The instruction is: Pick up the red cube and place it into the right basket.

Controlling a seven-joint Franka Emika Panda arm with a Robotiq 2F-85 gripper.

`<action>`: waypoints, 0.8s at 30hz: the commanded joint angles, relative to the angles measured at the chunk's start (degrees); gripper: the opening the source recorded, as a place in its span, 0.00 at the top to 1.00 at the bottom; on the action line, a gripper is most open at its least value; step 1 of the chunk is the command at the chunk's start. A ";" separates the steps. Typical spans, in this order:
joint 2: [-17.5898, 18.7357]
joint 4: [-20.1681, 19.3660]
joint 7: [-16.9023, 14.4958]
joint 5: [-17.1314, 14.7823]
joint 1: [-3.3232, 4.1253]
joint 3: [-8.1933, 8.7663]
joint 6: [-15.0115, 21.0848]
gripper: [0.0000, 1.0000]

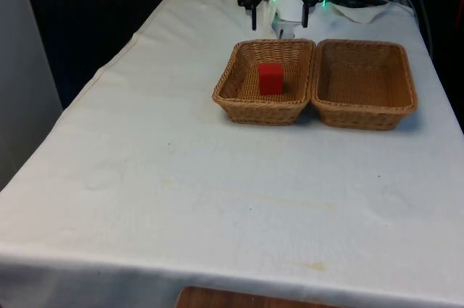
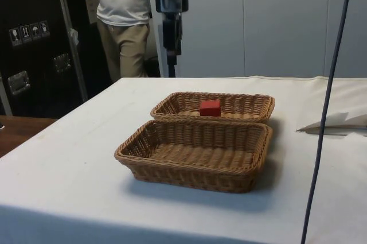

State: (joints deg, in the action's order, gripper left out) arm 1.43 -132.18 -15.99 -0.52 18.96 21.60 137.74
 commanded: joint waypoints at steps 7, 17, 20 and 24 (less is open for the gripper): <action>-1.03 2.29 3.38 1.38 0.00 -0.52 -3.27 0.00; -1.72 3.27 7.10 0.86 -0.06 -0.52 -5.39 0.00; -1.78 3.32 7.85 0.80 -0.06 -0.52 -5.39 0.00; -1.72 3.38 9.74 0.74 -0.06 -0.52 -5.33 0.00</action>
State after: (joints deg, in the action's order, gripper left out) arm -0.23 -128.92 -6.93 -0.06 18.96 21.03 132.75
